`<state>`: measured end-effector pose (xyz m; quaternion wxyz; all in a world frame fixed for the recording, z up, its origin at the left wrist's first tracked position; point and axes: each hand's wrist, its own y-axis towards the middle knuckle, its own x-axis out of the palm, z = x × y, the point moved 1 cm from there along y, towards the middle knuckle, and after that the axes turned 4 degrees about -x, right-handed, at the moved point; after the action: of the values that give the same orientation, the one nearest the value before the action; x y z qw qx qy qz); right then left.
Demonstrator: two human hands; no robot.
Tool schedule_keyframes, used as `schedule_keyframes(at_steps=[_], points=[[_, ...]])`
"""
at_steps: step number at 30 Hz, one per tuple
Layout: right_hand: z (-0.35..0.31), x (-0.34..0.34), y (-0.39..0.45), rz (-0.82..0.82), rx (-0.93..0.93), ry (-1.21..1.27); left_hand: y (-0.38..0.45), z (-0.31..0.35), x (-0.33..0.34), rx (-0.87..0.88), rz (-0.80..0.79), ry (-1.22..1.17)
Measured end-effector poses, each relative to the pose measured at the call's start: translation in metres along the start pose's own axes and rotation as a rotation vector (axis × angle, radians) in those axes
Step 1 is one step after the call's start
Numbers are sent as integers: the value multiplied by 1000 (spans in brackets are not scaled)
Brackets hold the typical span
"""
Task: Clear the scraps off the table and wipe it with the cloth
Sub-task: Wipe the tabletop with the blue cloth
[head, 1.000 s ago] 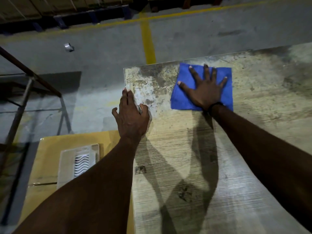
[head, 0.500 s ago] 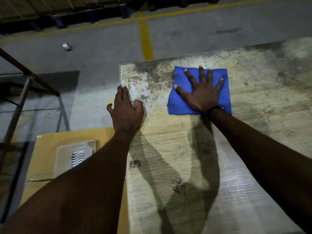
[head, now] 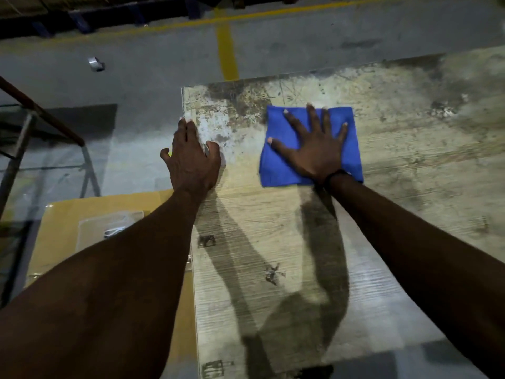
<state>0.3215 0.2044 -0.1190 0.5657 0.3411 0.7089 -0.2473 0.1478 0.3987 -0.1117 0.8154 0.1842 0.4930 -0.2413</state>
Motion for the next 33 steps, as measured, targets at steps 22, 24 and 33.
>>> schedule_keyframes(at_steps=[22, 24, 33], points=[[-53, 15, -128, 54, -65, -9, -185, -37, -18, 9, -117, -20], [-69, 20, -163, 69, -203, -3, -185, -37, -19, 5, -116, -23], [-17, -4, -138, 32, 86, 18, -185, -40, -15, 15, -93, -42]])
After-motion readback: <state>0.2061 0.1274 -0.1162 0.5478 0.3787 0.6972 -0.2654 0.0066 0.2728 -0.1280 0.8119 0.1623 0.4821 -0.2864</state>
